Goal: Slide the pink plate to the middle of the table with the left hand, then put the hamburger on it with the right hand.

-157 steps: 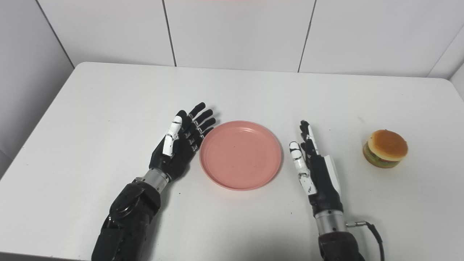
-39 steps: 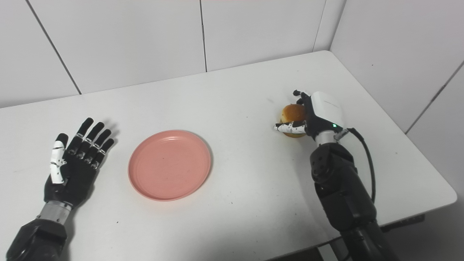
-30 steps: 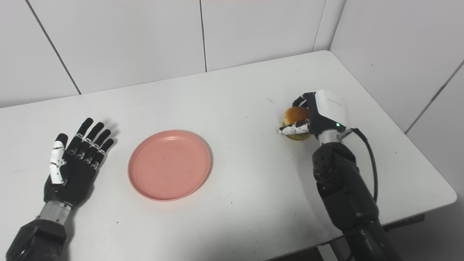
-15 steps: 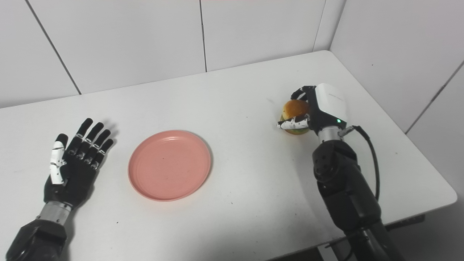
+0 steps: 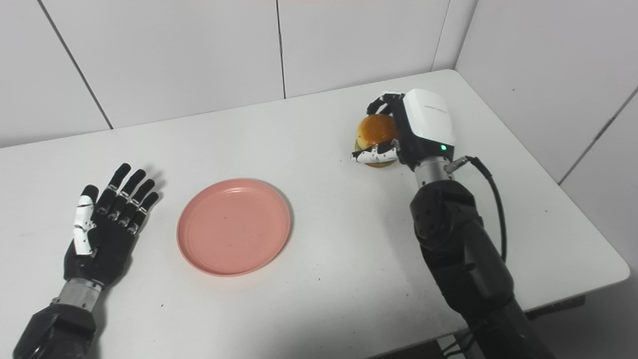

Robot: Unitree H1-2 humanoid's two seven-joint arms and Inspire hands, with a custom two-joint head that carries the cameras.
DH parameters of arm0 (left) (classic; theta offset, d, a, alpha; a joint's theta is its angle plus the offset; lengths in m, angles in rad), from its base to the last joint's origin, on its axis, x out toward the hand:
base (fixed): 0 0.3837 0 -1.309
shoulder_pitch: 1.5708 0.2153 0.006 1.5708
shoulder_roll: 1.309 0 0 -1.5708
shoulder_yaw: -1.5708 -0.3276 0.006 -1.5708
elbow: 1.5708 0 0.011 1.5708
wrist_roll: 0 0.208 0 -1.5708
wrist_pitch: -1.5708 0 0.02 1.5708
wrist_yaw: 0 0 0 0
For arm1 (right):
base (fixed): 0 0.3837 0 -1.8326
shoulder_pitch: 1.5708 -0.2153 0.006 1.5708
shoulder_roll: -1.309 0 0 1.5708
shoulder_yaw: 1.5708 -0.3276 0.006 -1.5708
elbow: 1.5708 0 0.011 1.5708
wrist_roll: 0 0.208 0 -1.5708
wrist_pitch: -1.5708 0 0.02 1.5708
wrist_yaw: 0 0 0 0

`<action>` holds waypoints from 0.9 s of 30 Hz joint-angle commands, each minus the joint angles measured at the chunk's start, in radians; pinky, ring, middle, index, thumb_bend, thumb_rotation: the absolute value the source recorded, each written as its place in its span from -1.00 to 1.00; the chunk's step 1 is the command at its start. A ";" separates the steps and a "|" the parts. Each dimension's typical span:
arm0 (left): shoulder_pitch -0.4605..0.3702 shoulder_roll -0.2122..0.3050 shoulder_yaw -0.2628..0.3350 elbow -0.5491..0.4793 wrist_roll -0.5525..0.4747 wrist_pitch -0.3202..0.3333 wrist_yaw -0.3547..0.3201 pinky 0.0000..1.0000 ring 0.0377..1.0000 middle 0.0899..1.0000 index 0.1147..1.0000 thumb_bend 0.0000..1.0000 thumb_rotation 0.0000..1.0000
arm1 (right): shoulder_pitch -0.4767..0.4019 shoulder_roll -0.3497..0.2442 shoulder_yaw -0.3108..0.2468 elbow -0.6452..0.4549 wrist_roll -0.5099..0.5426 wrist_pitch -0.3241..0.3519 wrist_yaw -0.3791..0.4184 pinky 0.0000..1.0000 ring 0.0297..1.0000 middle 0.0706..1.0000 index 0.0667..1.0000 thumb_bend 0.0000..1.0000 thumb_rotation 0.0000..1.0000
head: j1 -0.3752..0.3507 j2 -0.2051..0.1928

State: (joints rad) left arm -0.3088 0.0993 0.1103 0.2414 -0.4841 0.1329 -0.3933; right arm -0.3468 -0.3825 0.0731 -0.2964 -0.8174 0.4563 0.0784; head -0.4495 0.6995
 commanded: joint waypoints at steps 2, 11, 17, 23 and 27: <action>0.068 -0.026 -0.023 0.028 0.043 0.013 0.032 0.89 0.86 0.86 0.85 -0.21 1.00 | -0.061 0.017 0.033 -0.047 -0.036 -0.018 0.014 -0.48 -0.36 -0.25 -0.01 0.04 -1.00 | 0.021 0.003; 0.083 -0.061 -0.046 -0.007 0.086 0.017 0.083 0.86 0.83 0.84 0.84 -0.20 1.00 | -0.106 0.075 0.118 -0.033 -0.042 -0.062 0.046 -0.49 -0.36 -0.25 0.00 0.04 -1.00 | 0.105 0.012; 0.088 -0.093 -0.067 -0.025 0.122 0.031 0.128 0.85 0.84 0.84 0.82 -0.22 1.00 | -0.132 0.118 0.184 0.011 -0.035 -0.095 0.068 -0.46 -0.36 -0.24 0.01 0.04 -1.00 | 0.214 0.025; 0.087 -0.118 -0.079 -0.030 0.149 0.038 0.158 0.86 0.84 0.84 0.81 -0.24 1.00 | -0.140 0.141 0.216 0.041 -0.028 -0.123 0.073 -0.44 -0.31 -0.22 0.00 0.04 -1.00 | 0.290 0.036; 0.084 -0.132 -0.086 -0.031 0.163 0.039 0.181 0.86 0.82 0.82 0.81 -0.24 1.00 | -0.141 0.160 0.234 0.065 -0.001 -0.140 0.079 -0.46 -0.33 -0.23 0.00 0.04 -1.00 | 0.335 0.044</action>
State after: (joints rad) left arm -0.2756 -0.0209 0.0354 0.1640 -0.3475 0.1146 -0.2515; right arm -0.4477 -0.2335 0.3038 -0.2138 -0.8293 0.3694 0.1642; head -0.1152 0.7424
